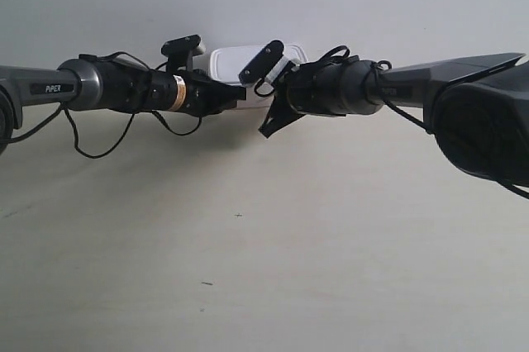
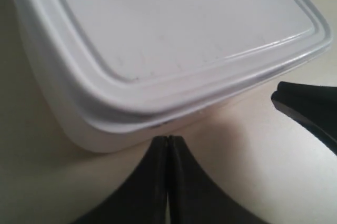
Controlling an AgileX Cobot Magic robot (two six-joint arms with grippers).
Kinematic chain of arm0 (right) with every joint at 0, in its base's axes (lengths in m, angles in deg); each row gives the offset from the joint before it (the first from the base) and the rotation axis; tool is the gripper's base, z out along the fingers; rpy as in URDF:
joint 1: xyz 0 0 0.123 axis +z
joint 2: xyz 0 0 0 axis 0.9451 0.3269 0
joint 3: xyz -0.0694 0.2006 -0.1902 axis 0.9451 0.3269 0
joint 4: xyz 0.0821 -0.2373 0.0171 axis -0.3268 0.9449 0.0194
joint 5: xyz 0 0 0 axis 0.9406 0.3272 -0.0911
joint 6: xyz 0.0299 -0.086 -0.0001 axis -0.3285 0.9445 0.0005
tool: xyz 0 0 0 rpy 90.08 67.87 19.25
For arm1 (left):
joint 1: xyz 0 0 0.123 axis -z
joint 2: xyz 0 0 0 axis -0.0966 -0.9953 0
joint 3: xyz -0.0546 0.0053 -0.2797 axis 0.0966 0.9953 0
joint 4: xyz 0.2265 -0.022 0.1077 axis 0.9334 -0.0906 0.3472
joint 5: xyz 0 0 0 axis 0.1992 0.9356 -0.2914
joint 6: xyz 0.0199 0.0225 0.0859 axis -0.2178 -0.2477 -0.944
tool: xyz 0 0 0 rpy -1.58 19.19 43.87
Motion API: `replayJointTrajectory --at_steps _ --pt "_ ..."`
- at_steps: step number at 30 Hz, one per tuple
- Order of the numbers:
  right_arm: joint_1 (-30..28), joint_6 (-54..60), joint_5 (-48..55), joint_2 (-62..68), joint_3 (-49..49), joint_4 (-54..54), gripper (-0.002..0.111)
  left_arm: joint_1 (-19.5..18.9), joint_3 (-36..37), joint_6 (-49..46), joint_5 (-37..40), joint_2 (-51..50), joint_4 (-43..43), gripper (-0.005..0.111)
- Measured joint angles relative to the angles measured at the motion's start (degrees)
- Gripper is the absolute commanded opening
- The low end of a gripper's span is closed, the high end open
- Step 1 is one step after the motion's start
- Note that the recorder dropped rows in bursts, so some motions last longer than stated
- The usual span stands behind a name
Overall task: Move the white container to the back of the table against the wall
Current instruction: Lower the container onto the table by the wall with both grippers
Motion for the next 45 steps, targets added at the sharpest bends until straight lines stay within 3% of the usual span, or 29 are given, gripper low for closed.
replayJointTrajectory --at_steps 32,45 --pt "0.0 1.02 1.37 0.12 -1.64 -0.41 0.0 -0.22 -2.39 -1.66 -0.33 -0.33 0.0 0.0" --pt "0.0 1.89 1.5 0.12 -1.64 -0.41 0.0 -0.22 -2.97 -15.7 -1.71 -0.33 0.0 0.0"
